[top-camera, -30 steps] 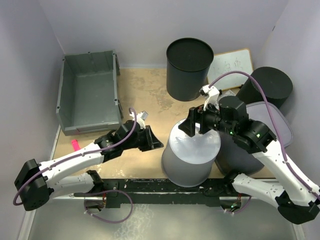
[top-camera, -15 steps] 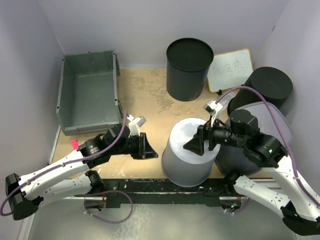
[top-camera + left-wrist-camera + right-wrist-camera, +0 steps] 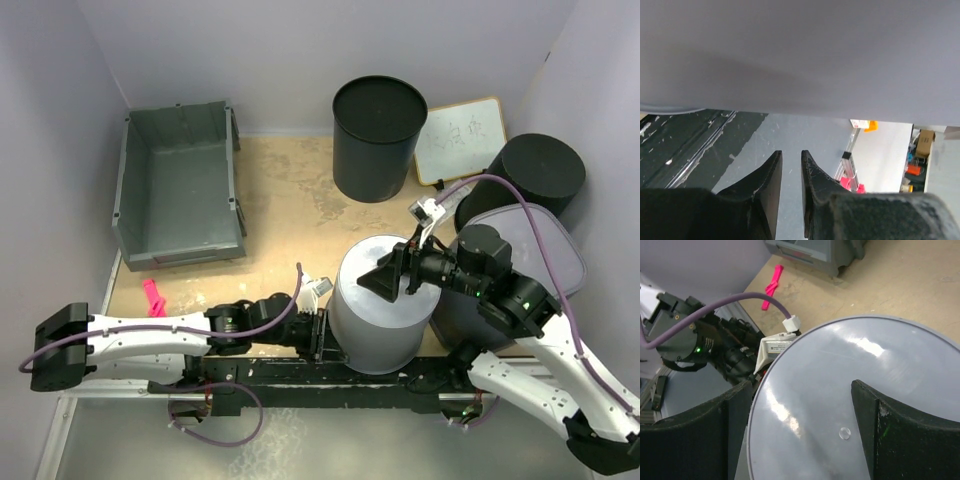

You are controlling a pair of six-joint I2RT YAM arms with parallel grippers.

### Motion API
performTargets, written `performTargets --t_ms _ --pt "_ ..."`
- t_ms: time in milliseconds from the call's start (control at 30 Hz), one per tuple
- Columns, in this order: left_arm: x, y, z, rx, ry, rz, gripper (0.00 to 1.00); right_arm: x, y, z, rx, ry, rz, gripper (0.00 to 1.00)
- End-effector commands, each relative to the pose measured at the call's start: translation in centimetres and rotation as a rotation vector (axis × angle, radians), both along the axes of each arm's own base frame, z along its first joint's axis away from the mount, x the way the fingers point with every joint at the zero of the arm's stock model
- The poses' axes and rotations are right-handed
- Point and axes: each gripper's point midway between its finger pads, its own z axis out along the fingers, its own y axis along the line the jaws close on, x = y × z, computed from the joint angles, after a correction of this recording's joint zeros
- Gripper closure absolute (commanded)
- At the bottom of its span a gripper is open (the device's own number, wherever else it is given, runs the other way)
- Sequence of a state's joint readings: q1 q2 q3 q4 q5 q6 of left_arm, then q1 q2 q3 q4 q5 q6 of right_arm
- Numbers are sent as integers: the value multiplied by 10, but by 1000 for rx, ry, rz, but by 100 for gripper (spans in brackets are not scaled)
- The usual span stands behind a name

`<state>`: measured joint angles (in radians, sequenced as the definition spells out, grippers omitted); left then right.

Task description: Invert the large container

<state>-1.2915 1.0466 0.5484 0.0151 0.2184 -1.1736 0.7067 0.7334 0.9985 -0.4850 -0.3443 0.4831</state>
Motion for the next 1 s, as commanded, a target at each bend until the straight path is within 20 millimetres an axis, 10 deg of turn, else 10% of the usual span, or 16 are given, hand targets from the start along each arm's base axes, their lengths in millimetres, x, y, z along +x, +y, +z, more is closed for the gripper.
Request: performTargets --t_ms 0,667,967 --pt "27 -21 31 -200 9 201 82 10 -22 -36 -86 96 -166 17" --pt "97 -26 73 -382 -92 631 78 8 -45 8 26 2 -280 16" --pt "69 -17 41 -245 -67 488 80 -2 -99 31 -126 -83 -404 14"
